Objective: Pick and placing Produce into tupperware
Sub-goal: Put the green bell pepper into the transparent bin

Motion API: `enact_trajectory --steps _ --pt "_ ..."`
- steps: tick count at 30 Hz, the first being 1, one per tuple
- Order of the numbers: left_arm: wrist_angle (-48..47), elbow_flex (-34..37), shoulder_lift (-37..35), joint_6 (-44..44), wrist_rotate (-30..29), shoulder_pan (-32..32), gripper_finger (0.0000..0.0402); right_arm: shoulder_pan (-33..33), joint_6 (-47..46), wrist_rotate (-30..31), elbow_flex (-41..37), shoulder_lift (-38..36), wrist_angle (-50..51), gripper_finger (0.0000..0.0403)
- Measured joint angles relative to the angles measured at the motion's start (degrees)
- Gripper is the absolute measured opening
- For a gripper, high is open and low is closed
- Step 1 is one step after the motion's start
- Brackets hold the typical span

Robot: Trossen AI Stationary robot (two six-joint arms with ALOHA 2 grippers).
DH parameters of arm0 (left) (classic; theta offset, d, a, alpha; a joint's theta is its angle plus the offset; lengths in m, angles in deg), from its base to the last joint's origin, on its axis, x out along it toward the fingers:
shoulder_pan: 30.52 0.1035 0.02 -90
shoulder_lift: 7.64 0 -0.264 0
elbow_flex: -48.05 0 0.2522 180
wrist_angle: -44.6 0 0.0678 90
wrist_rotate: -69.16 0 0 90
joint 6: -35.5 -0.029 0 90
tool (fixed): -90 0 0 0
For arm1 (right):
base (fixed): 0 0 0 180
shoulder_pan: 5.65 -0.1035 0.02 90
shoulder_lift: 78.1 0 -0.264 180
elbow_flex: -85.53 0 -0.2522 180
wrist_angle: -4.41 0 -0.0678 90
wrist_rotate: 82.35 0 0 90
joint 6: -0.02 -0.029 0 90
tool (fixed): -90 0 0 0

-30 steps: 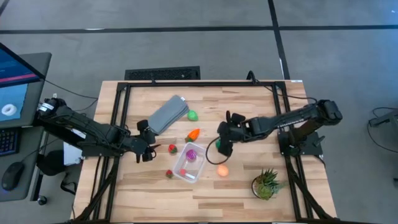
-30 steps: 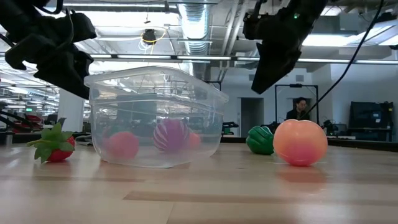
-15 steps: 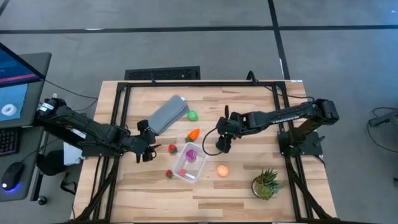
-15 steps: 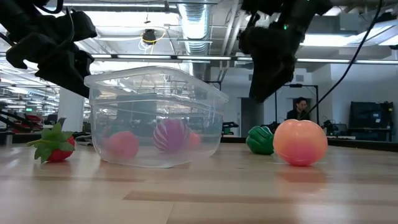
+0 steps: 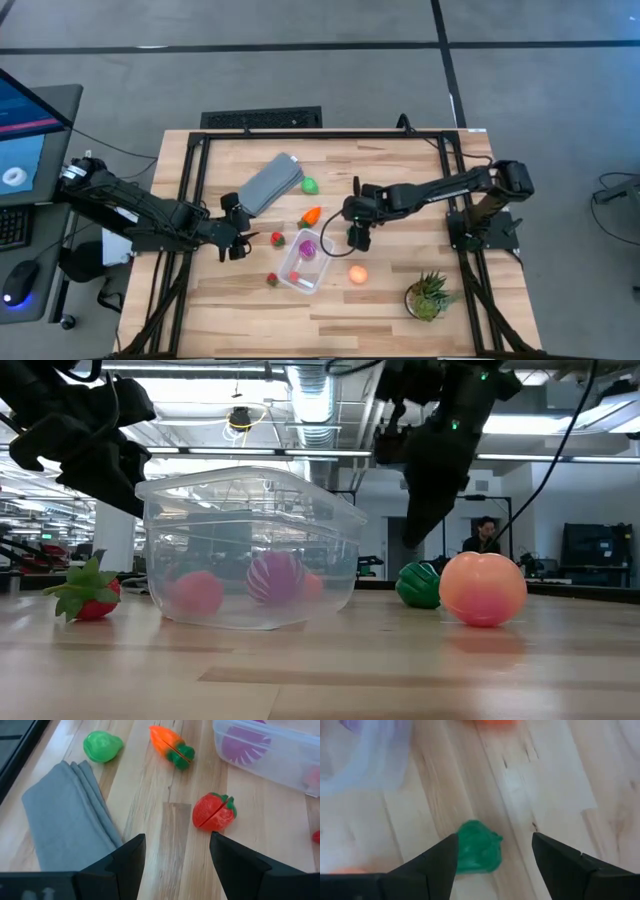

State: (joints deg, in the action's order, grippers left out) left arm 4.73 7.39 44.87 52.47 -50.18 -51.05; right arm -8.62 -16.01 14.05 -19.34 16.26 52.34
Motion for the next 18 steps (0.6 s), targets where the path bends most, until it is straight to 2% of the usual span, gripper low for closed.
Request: enact_trajectory --steps 11,18 --pt "0.0 0.0 0.0 -0.5 -1.0 0.0 0.021 -0.3 2.5 -0.8 0.0 -0.3 0.2 0.034" --pt "0.0 0.0 0.0 -0.4 -1.0 0.0 0.021 -0.4 2.5 -1.1 0.0 -0.3 0.1 0.0352"
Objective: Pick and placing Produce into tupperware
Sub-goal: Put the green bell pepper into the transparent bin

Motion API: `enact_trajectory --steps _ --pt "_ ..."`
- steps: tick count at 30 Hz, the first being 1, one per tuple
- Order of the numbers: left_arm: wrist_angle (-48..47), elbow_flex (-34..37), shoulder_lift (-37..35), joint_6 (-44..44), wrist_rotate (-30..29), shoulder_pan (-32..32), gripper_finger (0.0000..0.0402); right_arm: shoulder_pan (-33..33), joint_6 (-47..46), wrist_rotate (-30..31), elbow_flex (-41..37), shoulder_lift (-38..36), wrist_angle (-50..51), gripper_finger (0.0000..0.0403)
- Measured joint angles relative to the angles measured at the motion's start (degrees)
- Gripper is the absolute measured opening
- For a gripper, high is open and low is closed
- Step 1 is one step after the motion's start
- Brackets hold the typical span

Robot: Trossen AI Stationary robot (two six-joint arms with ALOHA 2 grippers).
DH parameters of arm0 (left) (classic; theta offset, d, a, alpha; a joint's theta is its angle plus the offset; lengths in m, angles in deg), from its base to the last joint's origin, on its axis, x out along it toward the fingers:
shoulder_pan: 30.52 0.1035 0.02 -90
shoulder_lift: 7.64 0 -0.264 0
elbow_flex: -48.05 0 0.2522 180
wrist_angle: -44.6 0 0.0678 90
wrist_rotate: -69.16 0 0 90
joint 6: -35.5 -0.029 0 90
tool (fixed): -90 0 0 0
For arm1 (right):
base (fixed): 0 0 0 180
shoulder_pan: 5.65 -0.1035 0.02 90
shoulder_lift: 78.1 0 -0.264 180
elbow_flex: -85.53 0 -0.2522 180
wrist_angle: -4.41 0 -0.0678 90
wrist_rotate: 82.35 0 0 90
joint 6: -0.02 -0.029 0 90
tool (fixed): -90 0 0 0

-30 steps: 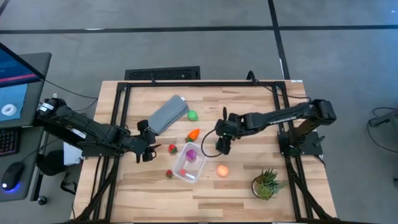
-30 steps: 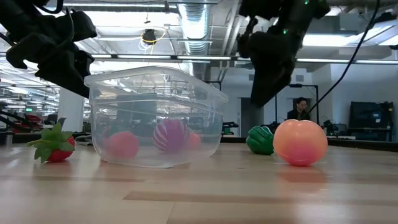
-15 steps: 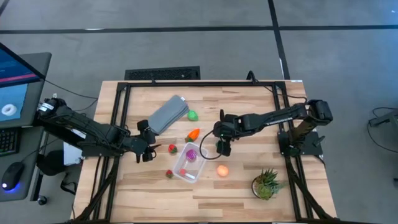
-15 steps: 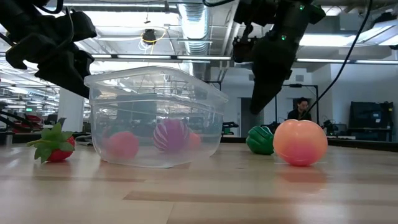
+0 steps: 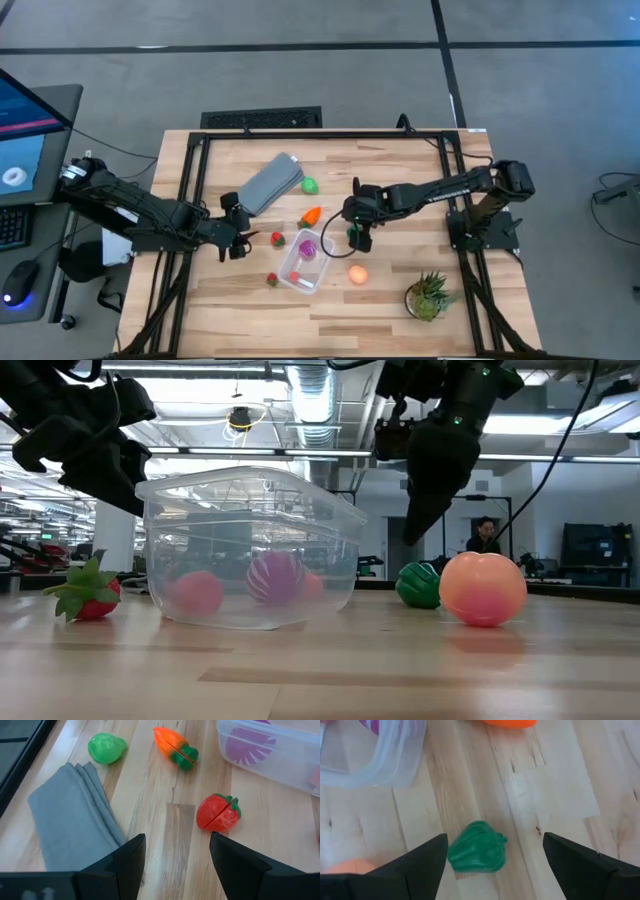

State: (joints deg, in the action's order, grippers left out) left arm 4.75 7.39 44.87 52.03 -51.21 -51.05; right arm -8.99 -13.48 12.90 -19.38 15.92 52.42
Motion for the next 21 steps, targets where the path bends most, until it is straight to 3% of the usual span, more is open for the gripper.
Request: enact_trajectory --steps 14,21 --pt "0.0 0.0 0.0 0.5 0.0 0.0 0.021 -0.8 -0.7 -0.8 0.0 0.0 -0.6 0.0347" --pt "0.0 0.0 0.0 0.5 0.0 0.0 0.021 -2.8 8.9 0.4 -0.7 0.0 -1.0 0.0347"
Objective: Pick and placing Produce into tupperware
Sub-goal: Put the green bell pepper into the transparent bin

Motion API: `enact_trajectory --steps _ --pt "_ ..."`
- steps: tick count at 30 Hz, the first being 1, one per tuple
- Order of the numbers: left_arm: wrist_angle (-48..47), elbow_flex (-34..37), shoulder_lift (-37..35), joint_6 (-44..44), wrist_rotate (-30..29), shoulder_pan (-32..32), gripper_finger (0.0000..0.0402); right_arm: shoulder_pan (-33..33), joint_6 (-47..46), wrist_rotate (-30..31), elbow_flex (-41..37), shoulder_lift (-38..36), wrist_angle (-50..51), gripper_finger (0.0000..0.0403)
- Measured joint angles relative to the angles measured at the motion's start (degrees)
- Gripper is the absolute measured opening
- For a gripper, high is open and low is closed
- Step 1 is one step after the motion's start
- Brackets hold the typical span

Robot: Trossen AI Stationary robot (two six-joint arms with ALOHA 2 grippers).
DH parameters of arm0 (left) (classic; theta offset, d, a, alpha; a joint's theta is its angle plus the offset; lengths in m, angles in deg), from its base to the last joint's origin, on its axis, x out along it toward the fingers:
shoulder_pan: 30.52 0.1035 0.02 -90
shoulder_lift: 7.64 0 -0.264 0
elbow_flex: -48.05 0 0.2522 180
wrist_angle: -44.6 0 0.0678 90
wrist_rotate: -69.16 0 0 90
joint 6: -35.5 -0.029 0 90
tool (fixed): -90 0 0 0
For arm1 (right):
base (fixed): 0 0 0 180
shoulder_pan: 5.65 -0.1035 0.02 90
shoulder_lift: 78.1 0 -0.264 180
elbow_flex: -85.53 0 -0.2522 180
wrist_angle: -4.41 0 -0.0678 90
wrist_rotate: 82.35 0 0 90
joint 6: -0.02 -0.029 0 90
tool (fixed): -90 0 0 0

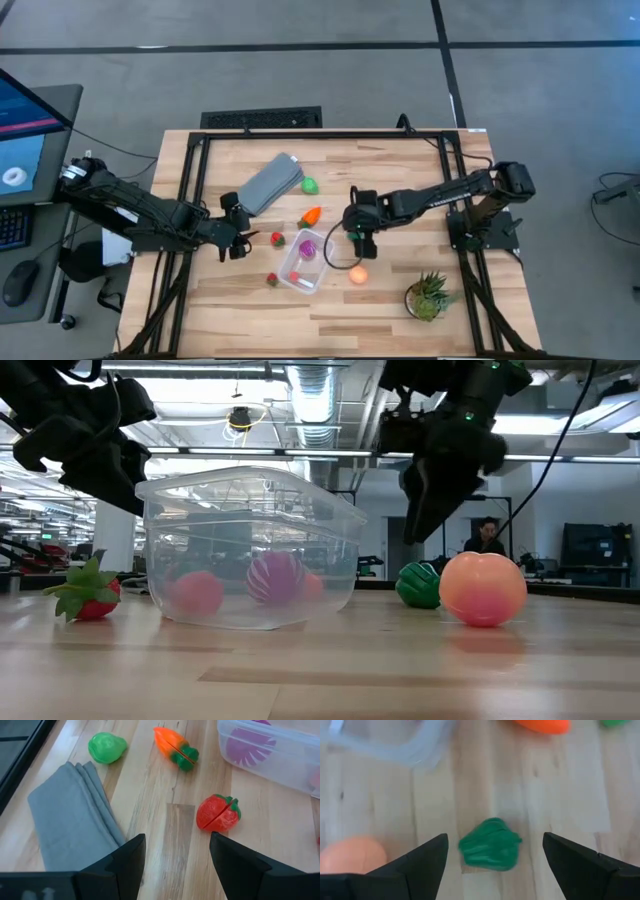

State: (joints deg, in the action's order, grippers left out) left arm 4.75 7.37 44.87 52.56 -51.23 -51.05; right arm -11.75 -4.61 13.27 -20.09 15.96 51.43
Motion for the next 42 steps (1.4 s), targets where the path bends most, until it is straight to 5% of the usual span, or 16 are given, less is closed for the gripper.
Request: enact_trajectory --steps 11,42 --pt "-0.1 0.0 0.0 0.4 0.0 0.0 0.021 0.6 2.8 1.8 -0.1 0.0 -0.4 0.0327" --pt "0.0 0.0 0.0 0.5 -0.3 0.0 0.021 3.0 0.6 -2.8 0.2 8.4 -1.3 0.0347"
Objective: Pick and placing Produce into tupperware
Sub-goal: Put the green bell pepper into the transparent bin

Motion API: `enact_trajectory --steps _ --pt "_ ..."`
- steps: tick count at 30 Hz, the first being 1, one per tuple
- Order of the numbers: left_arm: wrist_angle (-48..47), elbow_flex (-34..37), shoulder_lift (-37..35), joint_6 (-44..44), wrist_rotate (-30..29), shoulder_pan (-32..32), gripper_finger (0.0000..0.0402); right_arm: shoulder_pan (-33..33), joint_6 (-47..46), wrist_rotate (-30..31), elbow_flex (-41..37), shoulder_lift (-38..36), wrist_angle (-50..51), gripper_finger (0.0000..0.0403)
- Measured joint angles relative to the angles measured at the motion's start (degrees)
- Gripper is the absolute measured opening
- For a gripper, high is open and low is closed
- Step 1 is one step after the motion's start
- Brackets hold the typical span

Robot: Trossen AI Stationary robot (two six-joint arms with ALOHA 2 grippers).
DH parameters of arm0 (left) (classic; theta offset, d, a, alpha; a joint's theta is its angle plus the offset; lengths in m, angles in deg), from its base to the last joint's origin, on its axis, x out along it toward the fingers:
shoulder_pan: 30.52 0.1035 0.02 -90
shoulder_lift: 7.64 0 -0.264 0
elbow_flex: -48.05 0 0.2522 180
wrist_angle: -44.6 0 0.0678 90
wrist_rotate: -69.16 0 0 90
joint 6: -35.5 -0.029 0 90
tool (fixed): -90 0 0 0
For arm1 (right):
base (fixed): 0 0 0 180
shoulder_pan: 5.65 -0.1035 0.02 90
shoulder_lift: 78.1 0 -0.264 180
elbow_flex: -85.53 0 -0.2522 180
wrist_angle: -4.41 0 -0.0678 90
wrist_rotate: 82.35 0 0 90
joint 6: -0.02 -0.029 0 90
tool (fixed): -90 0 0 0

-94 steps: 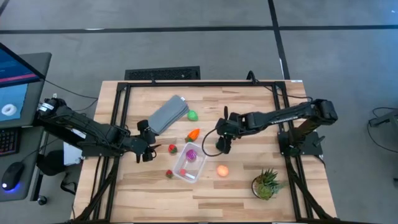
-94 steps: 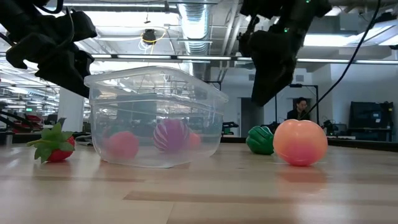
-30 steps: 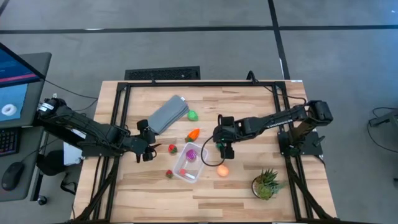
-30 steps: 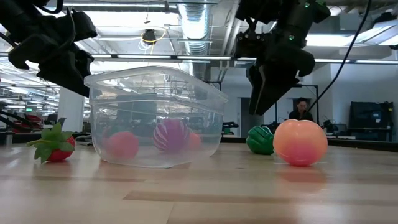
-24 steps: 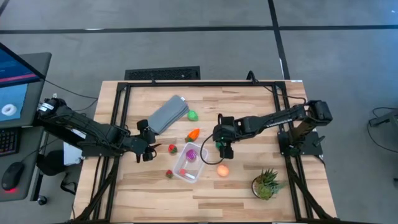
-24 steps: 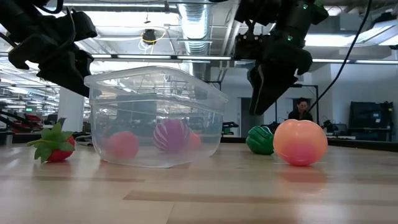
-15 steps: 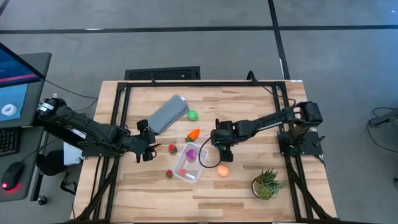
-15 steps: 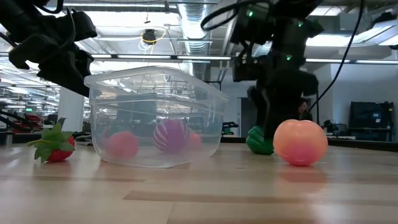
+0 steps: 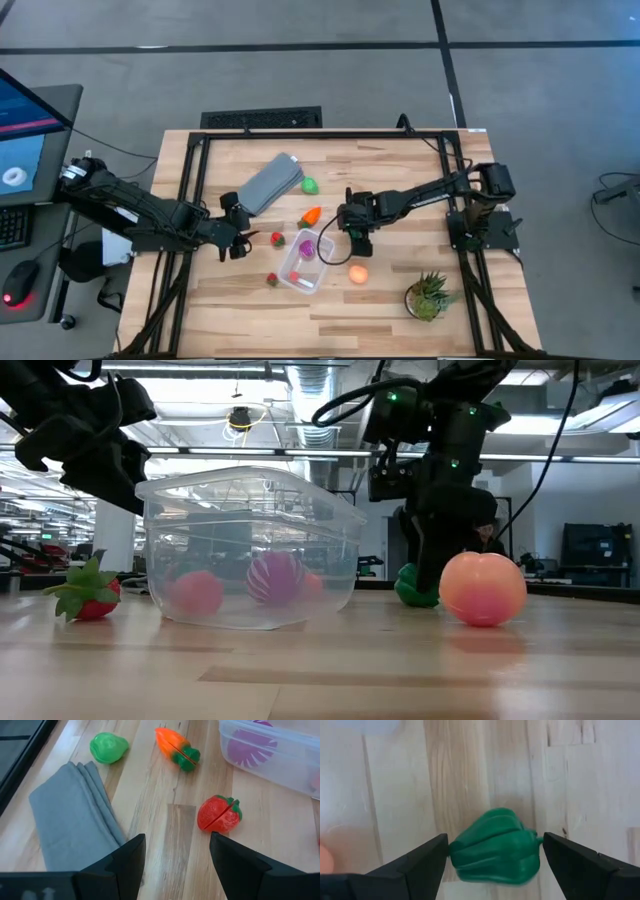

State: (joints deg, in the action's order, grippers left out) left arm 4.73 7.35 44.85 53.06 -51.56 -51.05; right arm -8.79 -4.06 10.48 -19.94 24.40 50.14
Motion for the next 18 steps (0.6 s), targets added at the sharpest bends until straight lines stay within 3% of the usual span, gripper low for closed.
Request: enact_trajectory --steps 18 --pt "0.1 0.0 0.0 0.7 0.0 0.0 0.021 -0.1 -0.7 0.2 0.0 1.0 0.4 0.033"
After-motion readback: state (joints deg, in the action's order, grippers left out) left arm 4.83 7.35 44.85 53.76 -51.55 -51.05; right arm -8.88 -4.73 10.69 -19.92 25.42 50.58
